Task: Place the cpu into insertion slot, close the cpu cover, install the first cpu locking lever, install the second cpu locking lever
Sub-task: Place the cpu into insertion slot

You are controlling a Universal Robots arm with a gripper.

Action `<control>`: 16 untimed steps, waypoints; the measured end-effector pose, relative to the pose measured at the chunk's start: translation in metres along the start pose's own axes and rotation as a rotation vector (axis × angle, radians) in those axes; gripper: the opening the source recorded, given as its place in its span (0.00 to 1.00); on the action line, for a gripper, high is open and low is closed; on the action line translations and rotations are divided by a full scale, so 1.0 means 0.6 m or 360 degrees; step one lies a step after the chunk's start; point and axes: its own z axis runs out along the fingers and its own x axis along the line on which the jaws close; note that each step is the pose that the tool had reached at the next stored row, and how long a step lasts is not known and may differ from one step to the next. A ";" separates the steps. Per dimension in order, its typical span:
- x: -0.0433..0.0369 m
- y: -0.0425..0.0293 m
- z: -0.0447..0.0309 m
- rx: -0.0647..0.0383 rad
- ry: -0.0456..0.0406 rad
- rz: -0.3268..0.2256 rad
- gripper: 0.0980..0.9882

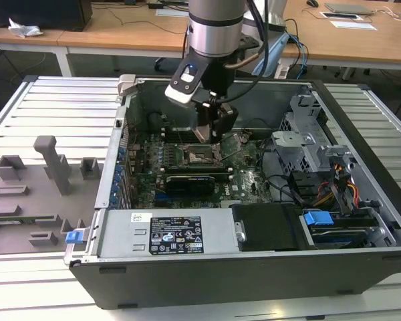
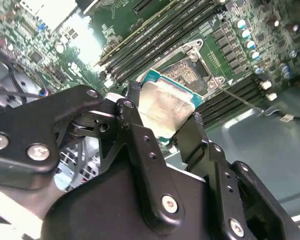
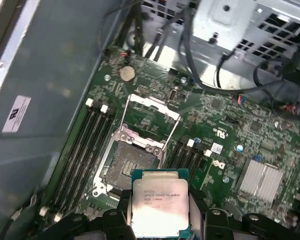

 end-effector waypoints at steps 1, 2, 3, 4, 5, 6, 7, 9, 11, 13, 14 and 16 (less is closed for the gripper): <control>0.000 0.000 0.001 -0.0001 -0.0003 0.0048 0.50; 0.000 0.000 0.002 -0.0002 -0.0005 0.0084 0.50; 0.000 0.000 0.003 -0.0003 -0.0009 0.0145 0.50; 0.000 0.000 0.004 -0.0004 -0.0013 0.0202 0.50; 0.000 0.000 0.005 -0.0004 -0.0014 0.0231 0.50; 0.000 0.000 0.005 -0.0005 -0.0016 0.0257 0.50; 0.000 0.000 0.006 -0.0005 -0.0018 0.0284 0.50; 0.000 0.000 0.007 -0.0006 -0.0021 0.0337 0.50; 0.000 -0.001 0.008 -0.0007 -0.0024 0.0397 0.50; 0.000 -0.001 0.010 -0.0009 -0.0029 0.0464 0.50; 0.000 -0.001 0.012 -0.0010 -0.0031 0.0506 0.50; 0.000 -0.001 0.015 -0.0010 -0.0034 0.0551 0.50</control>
